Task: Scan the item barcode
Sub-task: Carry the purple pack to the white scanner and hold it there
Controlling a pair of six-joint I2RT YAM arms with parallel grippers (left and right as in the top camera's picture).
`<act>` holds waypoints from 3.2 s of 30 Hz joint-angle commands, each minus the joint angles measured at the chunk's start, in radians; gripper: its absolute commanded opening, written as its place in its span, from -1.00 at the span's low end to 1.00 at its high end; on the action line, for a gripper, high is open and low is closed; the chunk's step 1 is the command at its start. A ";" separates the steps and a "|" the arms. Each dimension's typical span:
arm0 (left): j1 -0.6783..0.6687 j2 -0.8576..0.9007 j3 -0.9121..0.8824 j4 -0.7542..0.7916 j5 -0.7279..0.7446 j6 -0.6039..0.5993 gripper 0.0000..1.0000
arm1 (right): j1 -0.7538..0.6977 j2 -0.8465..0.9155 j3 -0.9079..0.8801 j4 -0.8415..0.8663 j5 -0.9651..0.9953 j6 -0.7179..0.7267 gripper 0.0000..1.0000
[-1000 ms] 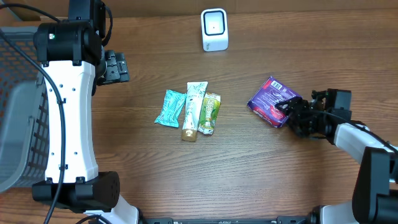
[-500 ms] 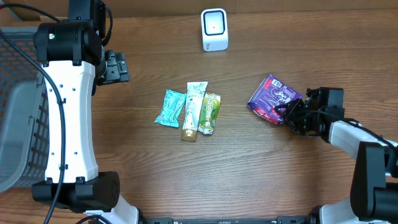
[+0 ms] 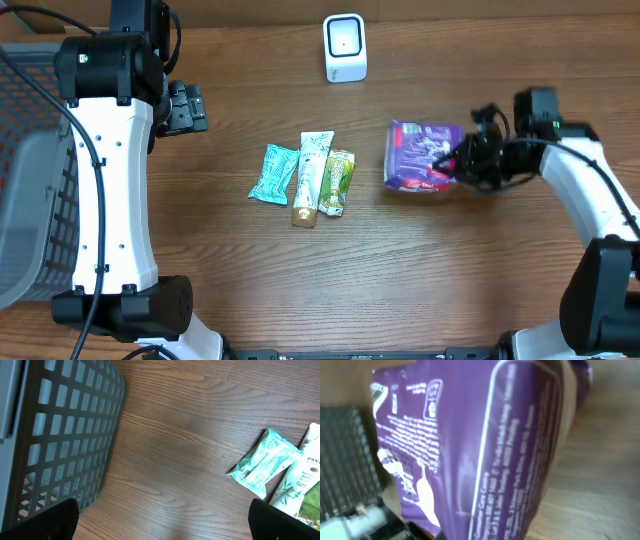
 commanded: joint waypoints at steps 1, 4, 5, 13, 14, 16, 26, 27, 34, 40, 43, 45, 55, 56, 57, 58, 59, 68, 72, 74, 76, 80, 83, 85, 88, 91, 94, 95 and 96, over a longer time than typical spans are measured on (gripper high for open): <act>0.000 -0.015 0.016 0.002 -0.006 0.011 1.00 | 0.069 -0.001 0.122 -0.060 -0.026 -0.132 -0.92; 0.000 -0.015 0.016 0.002 -0.006 0.011 0.99 | 0.132 -0.001 0.214 -0.113 -0.004 -0.132 -0.92; 0.000 -0.015 0.016 0.002 -0.006 0.011 1.00 | 0.169 -0.002 0.274 -0.143 0.023 -0.132 -0.92; 0.000 -0.015 0.016 0.002 -0.006 0.011 1.00 | 0.266 -0.020 0.518 -0.237 0.132 -0.131 -0.92; 0.000 -0.015 0.016 0.002 -0.006 0.011 0.99 | 0.272 -0.023 0.533 -0.241 0.147 -0.131 -0.93; 0.000 -0.015 0.016 0.002 -0.006 0.011 1.00 | 0.285 -0.027 0.550 -0.238 0.190 -0.130 -0.93; 0.000 -0.015 0.016 0.002 -0.006 0.011 1.00 | 0.501 0.014 0.557 -0.019 1.321 -0.020 -0.93; 0.000 -0.015 0.016 0.002 -0.006 0.011 0.99 | 0.517 0.023 0.556 0.056 1.412 -0.046 -0.93; 0.000 -0.015 0.016 0.002 -0.006 0.011 0.99 | 0.548 0.148 0.556 0.493 1.593 -0.547 -0.93; 0.000 -0.015 0.016 0.002 -0.006 0.011 1.00 | 0.550 0.276 0.556 0.805 1.593 -0.999 -0.93; 0.000 -0.015 0.016 0.002 -0.006 0.011 1.00 | 0.550 0.346 0.556 0.956 1.593 -1.118 -0.93; 0.000 -0.015 0.016 0.002 -0.006 0.011 1.00 | 0.550 0.394 0.556 1.064 1.592 -1.197 -0.93; 0.000 -0.015 0.016 0.002 -0.006 0.011 0.99 | 0.551 0.578 0.556 1.396 1.553 -1.500 -0.93; 0.000 -0.015 0.016 0.002 -0.006 0.011 0.99 | 0.551 0.592 0.556 1.396 1.543 -1.500 -0.92; 0.000 -0.015 0.016 0.002 -0.006 0.011 0.99 | 0.549 0.605 0.556 1.396 1.534 -1.501 -0.93; 0.000 -0.015 0.016 0.002 -0.006 0.011 0.99 | 0.547 0.613 0.556 1.396 1.524 -1.500 -0.93; 0.000 -0.015 0.016 0.002 -0.006 0.011 0.99 | 0.544 0.624 0.555 1.396 1.513 -1.501 -0.93; 0.000 -0.015 0.016 0.002 -0.006 0.011 0.99 | 0.534 0.666 0.555 1.432 1.446 -1.500 -0.92; 0.000 -0.015 0.016 0.002 -0.006 0.011 0.99 | 0.531 0.686 0.555 1.472 1.451 -1.500 -0.93; 0.000 -0.015 0.016 0.002 -0.006 0.011 0.99 | 0.528 0.690 0.555 1.468 1.468 -1.485 -0.93; 0.000 -0.015 0.016 0.002 -0.006 0.011 0.99 | 0.526 0.690 0.555 1.468 1.477 -1.470 -0.93; 0.000 -0.015 0.016 0.002 -0.006 0.011 1.00 | 0.520 0.690 0.555 1.467 1.482 -1.455 -0.93; 0.000 -0.015 0.016 0.002 -0.006 0.011 1.00 | 0.514 0.690 0.555 1.468 1.484 -1.454 -0.93; 0.000 -0.015 0.016 0.002 -0.006 0.011 0.98 | 0.512 0.690 0.555 1.467 1.485 -1.450 -0.93; 0.000 -0.015 0.016 0.002 -0.006 0.011 0.99 | 0.506 0.690 0.555 1.466 1.488 -1.408 -0.93; 0.000 -0.015 0.016 0.002 -0.006 0.011 0.99 | 0.503 0.690 0.555 1.463 1.489 -1.402 -0.93; 0.000 -0.015 0.016 0.002 -0.006 0.011 0.99 | 0.502 0.690 0.555 1.463 1.497 -1.402 -0.93; 0.000 -0.015 0.016 0.002 -0.006 0.011 0.99 | 0.502 0.690 0.555 1.463 1.504 -1.402 -0.93; 0.000 -0.015 0.016 0.002 -0.006 0.011 0.99 | 0.502 0.690 0.555 1.463 1.511 -1.402 -0.93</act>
